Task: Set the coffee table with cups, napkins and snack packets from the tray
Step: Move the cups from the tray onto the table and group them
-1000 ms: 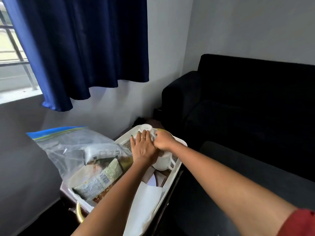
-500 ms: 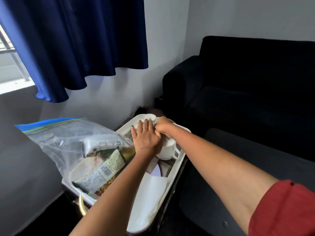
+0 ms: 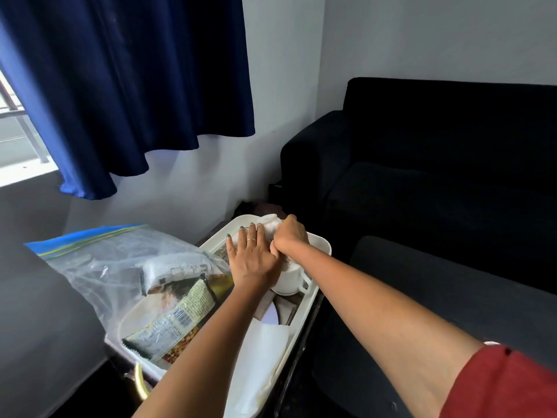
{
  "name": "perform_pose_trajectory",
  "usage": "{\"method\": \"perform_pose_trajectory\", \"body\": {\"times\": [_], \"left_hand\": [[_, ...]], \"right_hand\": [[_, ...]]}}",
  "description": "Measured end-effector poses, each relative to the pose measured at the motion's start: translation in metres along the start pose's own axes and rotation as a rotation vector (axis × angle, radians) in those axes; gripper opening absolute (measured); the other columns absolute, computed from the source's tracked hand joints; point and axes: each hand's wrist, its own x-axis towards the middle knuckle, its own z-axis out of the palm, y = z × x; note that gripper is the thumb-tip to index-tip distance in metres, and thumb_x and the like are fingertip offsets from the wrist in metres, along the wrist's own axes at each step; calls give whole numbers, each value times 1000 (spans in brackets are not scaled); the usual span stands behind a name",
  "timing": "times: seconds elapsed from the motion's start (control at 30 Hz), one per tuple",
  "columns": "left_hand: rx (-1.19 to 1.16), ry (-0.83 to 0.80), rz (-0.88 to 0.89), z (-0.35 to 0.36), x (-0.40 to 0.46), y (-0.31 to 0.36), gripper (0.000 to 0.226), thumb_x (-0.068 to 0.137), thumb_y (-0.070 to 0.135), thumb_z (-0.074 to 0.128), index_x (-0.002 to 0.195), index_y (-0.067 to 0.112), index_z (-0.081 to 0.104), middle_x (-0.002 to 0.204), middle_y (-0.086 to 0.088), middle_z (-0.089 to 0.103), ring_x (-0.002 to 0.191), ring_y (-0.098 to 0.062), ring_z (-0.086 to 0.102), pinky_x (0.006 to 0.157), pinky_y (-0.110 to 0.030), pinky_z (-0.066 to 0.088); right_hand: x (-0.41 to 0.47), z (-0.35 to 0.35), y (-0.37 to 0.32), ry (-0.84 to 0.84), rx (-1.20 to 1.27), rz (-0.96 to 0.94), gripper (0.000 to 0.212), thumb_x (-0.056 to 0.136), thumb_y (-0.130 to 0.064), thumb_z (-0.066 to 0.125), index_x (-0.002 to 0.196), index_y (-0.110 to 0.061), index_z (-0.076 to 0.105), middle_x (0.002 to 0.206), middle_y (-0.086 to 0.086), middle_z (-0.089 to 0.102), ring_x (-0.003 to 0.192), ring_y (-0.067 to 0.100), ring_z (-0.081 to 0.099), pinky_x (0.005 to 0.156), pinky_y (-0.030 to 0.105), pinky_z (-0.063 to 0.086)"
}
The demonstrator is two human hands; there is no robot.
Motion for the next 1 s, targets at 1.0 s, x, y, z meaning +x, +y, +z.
{"method": "perform_pose_trajectory", "body": {"times": [1.0], "left_hand": [[-461,342,73,-49,-151,93,78,86,28,62,148,11,18,148,-5,40,141,-15,30,120,-39,-6]], "right_hand": [[-140,-122,58,163,107,-350,16,93,-29,43,85,-19,53,93,-1,62,87,21,58,74,39,48]]}}
